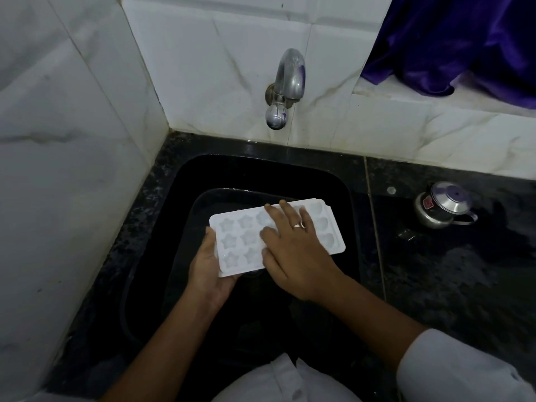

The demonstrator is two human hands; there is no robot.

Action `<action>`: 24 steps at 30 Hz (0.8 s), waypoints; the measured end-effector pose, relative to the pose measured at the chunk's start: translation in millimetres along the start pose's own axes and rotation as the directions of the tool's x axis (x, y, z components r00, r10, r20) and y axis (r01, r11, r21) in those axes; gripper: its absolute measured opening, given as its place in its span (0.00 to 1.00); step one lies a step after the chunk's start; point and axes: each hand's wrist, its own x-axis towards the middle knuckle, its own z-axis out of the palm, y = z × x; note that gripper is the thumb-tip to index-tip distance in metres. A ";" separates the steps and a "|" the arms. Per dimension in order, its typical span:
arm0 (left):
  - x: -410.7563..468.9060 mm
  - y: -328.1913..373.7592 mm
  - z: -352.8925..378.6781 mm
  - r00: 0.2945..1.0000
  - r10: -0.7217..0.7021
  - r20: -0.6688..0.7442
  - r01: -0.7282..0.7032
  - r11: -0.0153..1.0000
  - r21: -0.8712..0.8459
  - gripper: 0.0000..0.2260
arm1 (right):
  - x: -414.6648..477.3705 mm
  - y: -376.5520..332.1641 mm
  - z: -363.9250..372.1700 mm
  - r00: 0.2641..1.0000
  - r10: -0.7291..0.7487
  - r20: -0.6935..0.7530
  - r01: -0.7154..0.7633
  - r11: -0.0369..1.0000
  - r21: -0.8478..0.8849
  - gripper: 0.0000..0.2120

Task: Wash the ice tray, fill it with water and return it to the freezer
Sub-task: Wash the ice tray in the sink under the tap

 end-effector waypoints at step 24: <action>-0.8 1.3 0.3 1.000 -0.002 0.004 0.002 1.000 0.001 0.29 | 0.0 6.5 -4.9 0.999 0.045 0.000 -0.045 0.997 0.055 0.20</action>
